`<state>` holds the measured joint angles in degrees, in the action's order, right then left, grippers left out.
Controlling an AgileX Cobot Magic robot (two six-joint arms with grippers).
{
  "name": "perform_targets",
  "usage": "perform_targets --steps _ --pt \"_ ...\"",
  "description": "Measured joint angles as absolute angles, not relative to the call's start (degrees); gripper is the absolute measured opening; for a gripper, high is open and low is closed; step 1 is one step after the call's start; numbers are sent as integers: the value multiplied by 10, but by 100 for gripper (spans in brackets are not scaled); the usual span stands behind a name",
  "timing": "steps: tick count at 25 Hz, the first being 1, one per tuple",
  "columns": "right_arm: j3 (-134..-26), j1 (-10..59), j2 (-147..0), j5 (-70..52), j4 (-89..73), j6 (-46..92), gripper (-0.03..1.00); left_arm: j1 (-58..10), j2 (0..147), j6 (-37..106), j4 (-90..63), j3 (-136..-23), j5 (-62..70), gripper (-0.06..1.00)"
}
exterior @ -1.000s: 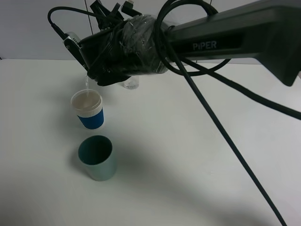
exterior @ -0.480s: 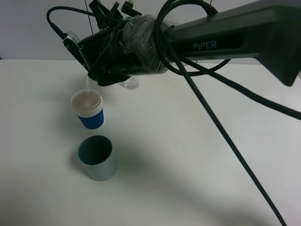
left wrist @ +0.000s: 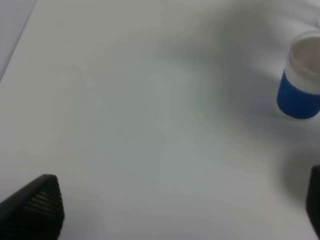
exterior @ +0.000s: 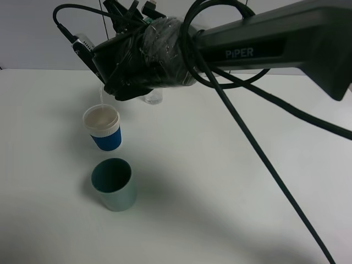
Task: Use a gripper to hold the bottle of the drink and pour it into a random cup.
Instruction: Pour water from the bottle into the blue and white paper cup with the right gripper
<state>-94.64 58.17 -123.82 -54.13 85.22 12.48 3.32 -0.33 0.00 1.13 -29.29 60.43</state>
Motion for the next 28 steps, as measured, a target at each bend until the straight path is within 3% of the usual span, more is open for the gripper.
perform_targets --steps 28 --pt "-946 582 -1238 -537 874 145 57 33 -3 0 11 -293 604 98"
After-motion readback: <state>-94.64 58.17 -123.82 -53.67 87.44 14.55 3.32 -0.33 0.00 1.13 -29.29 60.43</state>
